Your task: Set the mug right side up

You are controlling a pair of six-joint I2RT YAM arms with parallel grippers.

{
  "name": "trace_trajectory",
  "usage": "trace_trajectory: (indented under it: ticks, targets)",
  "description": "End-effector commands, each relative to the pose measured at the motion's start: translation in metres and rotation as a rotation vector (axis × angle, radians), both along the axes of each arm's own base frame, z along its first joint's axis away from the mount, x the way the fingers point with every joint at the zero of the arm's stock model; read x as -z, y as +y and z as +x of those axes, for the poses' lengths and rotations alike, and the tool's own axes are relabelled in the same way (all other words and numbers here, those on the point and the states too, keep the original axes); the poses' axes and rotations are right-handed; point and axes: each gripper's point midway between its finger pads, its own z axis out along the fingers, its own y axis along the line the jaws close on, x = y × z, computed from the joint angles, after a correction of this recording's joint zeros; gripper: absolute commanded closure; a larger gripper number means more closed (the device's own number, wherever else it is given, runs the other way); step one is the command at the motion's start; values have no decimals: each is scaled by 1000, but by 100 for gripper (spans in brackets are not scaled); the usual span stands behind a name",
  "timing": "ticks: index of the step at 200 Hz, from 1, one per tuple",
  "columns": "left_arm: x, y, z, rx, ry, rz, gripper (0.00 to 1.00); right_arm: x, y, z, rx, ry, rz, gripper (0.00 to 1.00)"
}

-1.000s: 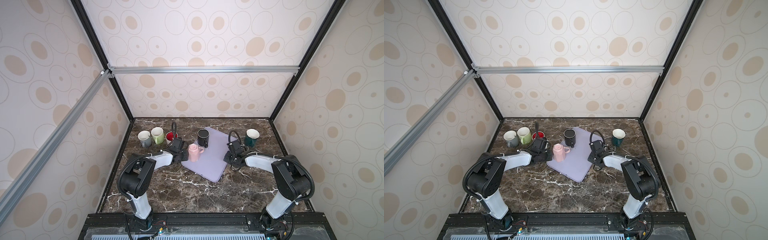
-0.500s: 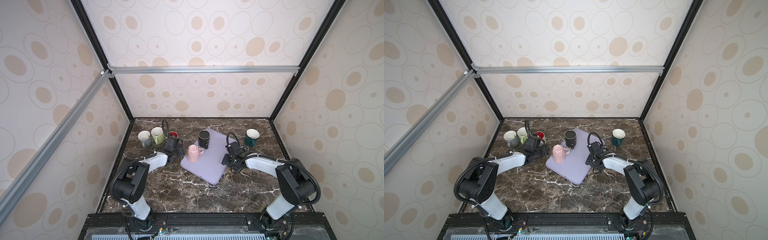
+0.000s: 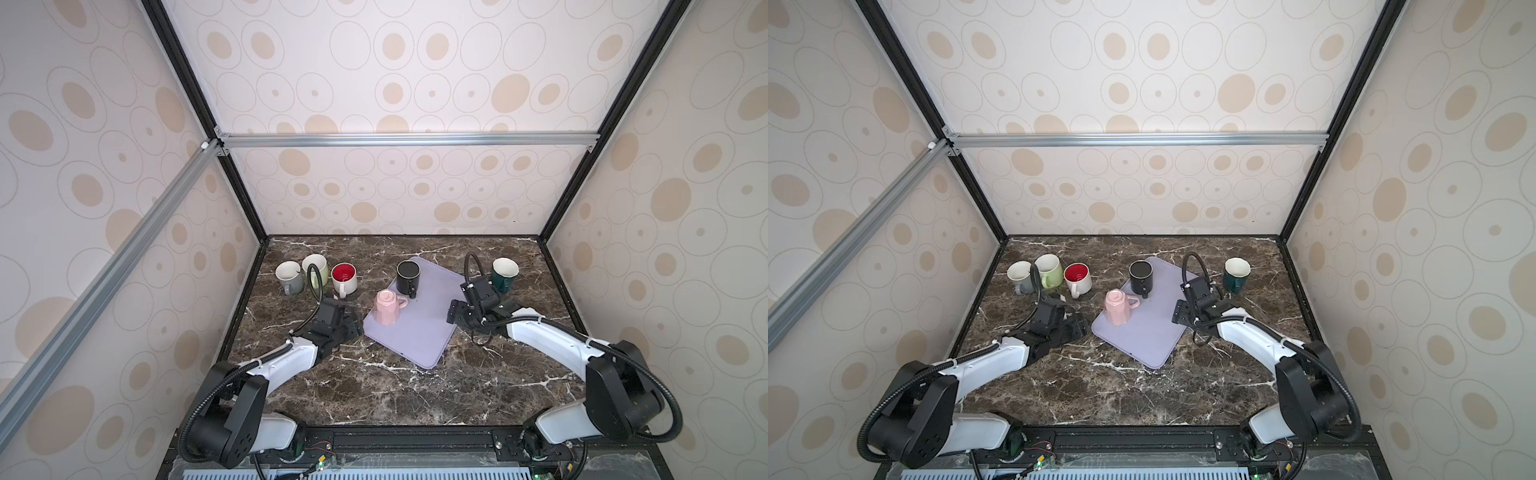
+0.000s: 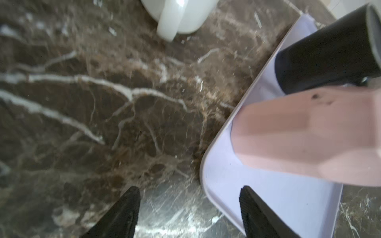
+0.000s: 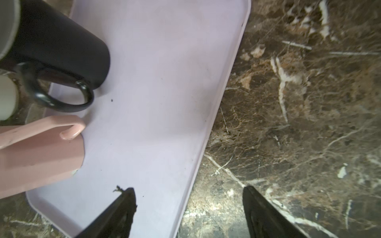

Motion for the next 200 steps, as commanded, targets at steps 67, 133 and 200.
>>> trace_trajectory:
  ticks: [67,133,200]
  targets:
    - [12,-14,-6,-25,57,-76,57,-8,-14,-35,-39,-34,15,10]
    - [8,-23,9,-33,55,-93,62,14,-40,-51,18,-21,-75,10]
    - [16,-24,21,-31,62,-41,69,16,-40,-52,19,-25,-65,10]
